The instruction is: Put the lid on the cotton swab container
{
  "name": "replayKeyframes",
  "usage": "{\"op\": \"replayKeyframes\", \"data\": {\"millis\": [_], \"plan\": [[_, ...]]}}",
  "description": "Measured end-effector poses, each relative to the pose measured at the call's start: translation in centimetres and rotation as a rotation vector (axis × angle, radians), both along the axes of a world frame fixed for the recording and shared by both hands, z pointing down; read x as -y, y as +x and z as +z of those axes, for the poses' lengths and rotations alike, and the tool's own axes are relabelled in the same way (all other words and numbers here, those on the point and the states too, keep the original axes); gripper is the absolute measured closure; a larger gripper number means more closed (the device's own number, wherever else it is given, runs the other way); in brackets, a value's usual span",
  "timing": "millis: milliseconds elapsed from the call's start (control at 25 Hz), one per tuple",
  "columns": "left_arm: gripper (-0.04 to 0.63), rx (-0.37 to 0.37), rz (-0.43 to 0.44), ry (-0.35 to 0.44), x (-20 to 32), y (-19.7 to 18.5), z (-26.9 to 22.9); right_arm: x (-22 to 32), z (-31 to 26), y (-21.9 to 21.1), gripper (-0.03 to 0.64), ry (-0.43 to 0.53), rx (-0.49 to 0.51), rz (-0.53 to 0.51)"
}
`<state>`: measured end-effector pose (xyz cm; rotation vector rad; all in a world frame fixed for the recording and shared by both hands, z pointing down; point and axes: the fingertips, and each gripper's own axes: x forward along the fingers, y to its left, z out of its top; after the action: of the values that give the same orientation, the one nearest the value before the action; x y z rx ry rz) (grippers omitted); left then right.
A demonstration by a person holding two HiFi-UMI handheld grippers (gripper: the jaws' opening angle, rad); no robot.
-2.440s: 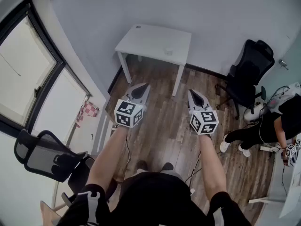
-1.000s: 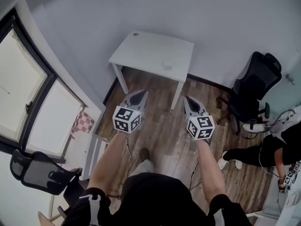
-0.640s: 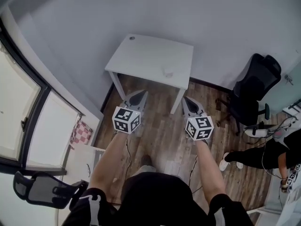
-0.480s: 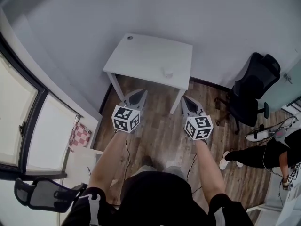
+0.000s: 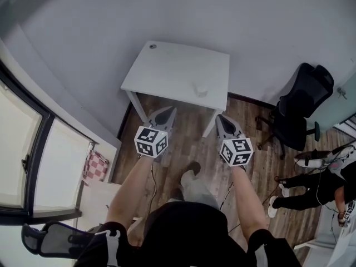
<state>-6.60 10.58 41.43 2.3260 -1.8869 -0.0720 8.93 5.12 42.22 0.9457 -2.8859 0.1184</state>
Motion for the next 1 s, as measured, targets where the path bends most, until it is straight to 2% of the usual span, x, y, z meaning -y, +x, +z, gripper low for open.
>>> {"op": "replayKeyframes", "data": {"millis": [440, 1000], "plan": [[0.577, 0.0, 0.05, -0.022, 9.8, -3.8, 2.1, 9.6, 1.8, -3.9, 0.603, -0.026, 0.011, 0.05], [0.577, 0.007, 0.13, -0.068, 24.4, -6.5, 3.5, 23.3, 3.0, -6.0, 0.603, -0.067, 0.023, 0.123]]}}
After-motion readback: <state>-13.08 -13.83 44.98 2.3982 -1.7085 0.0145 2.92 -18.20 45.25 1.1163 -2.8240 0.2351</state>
